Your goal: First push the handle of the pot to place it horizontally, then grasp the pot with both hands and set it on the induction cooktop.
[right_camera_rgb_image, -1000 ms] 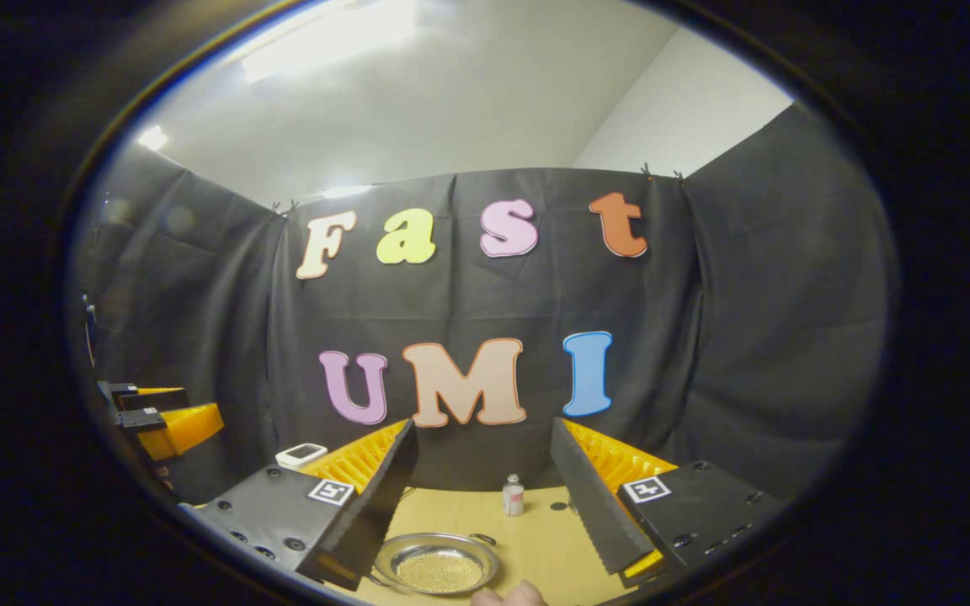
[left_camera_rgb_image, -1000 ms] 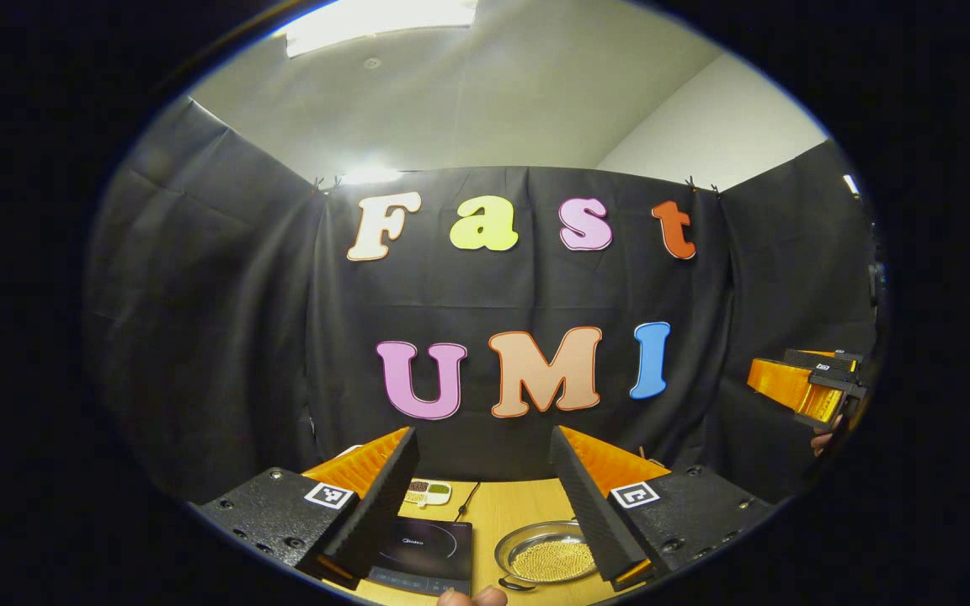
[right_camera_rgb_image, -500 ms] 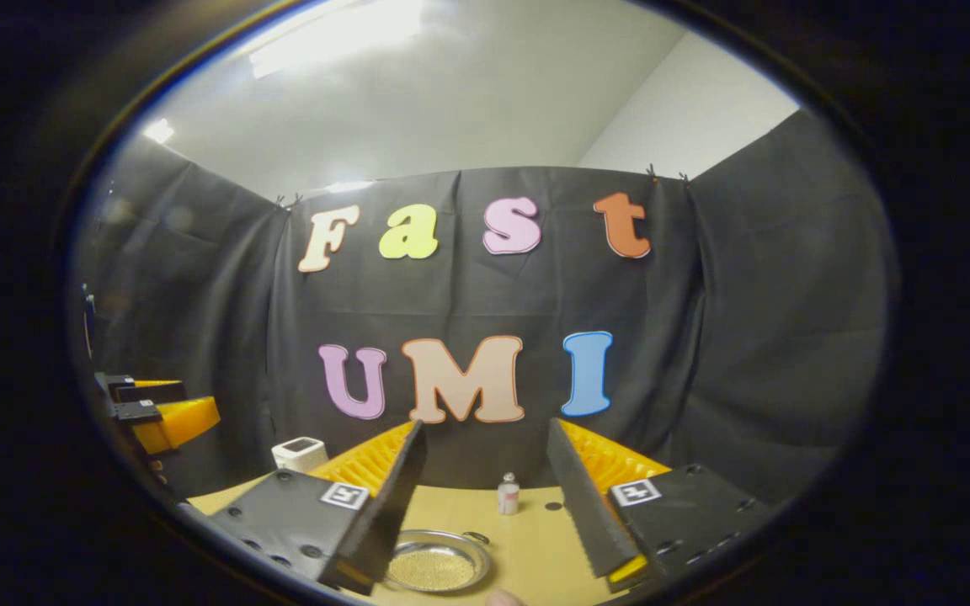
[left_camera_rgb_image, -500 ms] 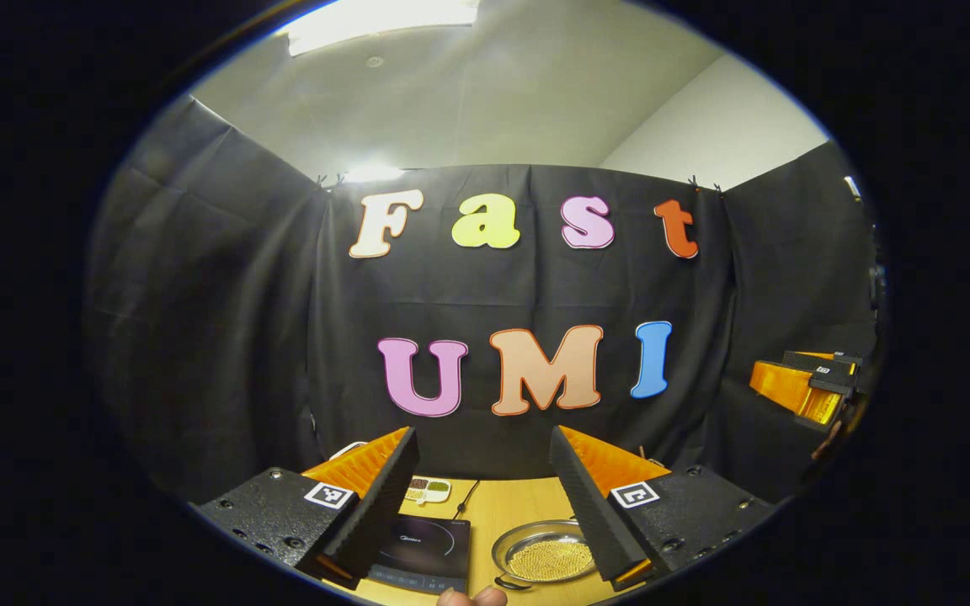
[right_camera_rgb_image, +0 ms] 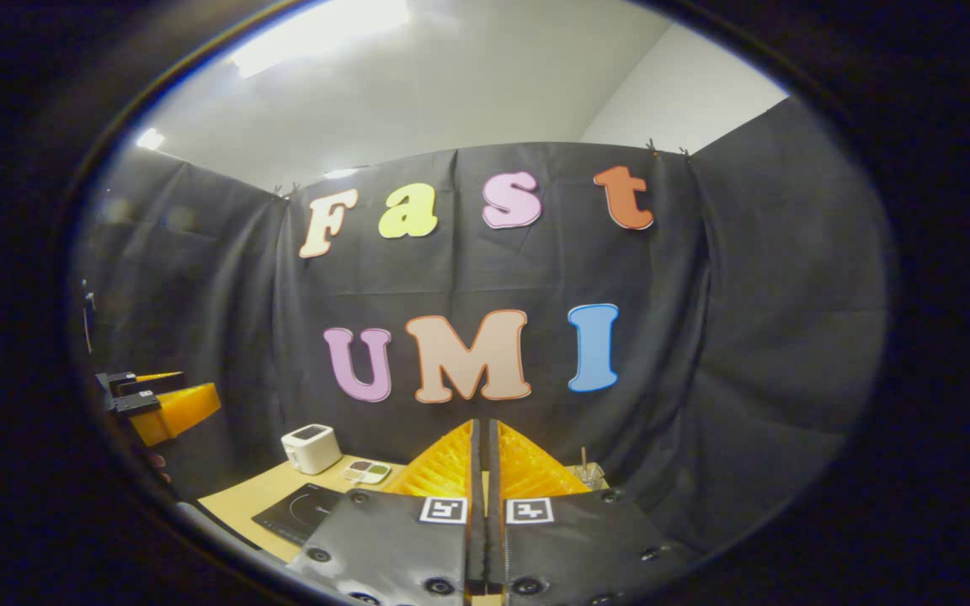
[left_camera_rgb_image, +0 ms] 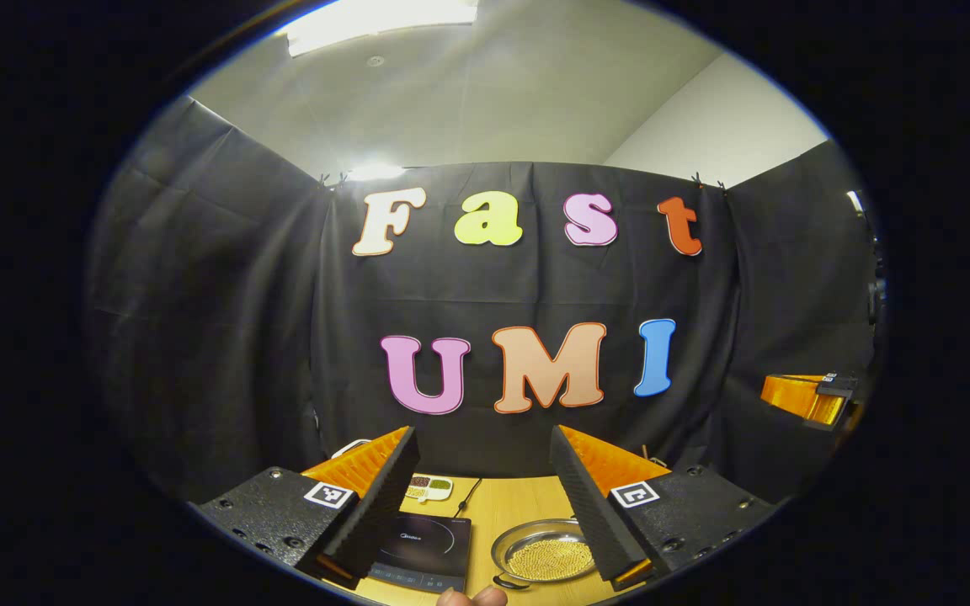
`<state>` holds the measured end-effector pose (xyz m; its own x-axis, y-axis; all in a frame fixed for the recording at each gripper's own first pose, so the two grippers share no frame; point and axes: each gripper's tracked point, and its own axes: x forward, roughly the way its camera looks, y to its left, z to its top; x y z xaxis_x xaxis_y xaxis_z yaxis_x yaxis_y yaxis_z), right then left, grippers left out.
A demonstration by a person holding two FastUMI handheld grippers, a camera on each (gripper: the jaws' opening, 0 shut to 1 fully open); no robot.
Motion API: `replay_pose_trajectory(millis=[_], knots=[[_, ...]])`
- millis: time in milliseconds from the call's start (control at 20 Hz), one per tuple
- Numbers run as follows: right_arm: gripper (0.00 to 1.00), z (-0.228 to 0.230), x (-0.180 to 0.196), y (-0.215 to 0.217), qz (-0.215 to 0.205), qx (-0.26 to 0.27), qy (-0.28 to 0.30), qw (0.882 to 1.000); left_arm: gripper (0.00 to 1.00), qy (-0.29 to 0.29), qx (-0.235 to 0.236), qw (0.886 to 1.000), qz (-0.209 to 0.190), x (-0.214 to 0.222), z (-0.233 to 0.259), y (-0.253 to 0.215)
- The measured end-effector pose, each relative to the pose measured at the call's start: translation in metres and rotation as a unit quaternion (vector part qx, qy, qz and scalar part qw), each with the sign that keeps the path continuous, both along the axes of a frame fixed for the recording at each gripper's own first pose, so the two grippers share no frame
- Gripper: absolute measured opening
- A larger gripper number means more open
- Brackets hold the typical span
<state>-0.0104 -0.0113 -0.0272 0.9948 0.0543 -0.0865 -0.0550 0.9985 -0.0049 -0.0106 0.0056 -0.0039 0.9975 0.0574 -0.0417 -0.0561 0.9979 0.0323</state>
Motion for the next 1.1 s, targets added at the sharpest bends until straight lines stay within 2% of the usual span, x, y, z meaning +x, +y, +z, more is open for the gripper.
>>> replay_pose_trajectory(millis=[50,100,200,250,400,450,500,600,750,850,900,1050,1100], knots=[[0.02,-0.007,0.005,0.001,0.009,-0.009,0.011,1.000,0.95,-0.003,-0.001,1.000,0.001,0.000,0.000,-0.001],[0.00,-0.019,0.005,0.007,0.022,-0.014,0.027,0.999,0.92,-0.005,-0.002,1.000,0.002,0.001,0.000,-0.001],[0.05,-0.034,0.003,0.015,0.039,-0.011,0.043,0.998,0.92,-0.007,0.000,1.000,0.004,0.000,0.000,-0.001],[0.02,-0.039,0.004,0.016,0.045,-0.007,0.048,0.998,0.92,-0.007,0.004,1.000,0.006,-0.001,-0.002,0.001],[0.05,-0.060,0.008,0.019,0.056,0.005,0.068,0.996,0.92,0.001,0.013,1.000,0.013,-0.002,-0.010,0.005],[0.05,-0.070,0.008,0.021,0.058,0.008,0.076,0.995,0.95,0.001,0.017,1.000,0.017,-0.004,-0.014,0.007],[0.03,-0.080,0.009,0.023,0.060,0.007,0.086,0.994,0.92,0.004,0.016,1.000,0.020,-0.006,-0.019,0.011],[0.02,-0.102,0.010,0.030,0.059,0.007,0.108,0.992,0.95,0.011,0.007,1.000,0.017,-0.007,-0.031,0.019],[0.05,-0.136,0.015,0.055,0.058,-0.002,0.139,0.989,0.95,0.019,0.001,1.000,-0.002,0.008,-0.051,0.041],[0.01,-0.162,0.015,0.083,0.066,0.012,0.165,0.984,0.96,0.032,0.000,0.999,-0.003,0.015,-0.067,0.071],[0.03,-0.179,0.017,0.095,0.065,0.018,0.176,0.982,0.96,0.028,-0.004,1.000,-0.006,0.022,-0.070,0.084],[0.01,-0.238,0.011,0.117,0.033,0.048,0.229,0.972,0.95,0.029,0.003,0.999,-0.016,0.039,-0.084,0.124],[0.03,-0.258,0.011,0.122,0.022,0.039,0.247,0.968,0.96,0.029,0.007,0.999,-0.021,0.045,-0.088,0.136]])
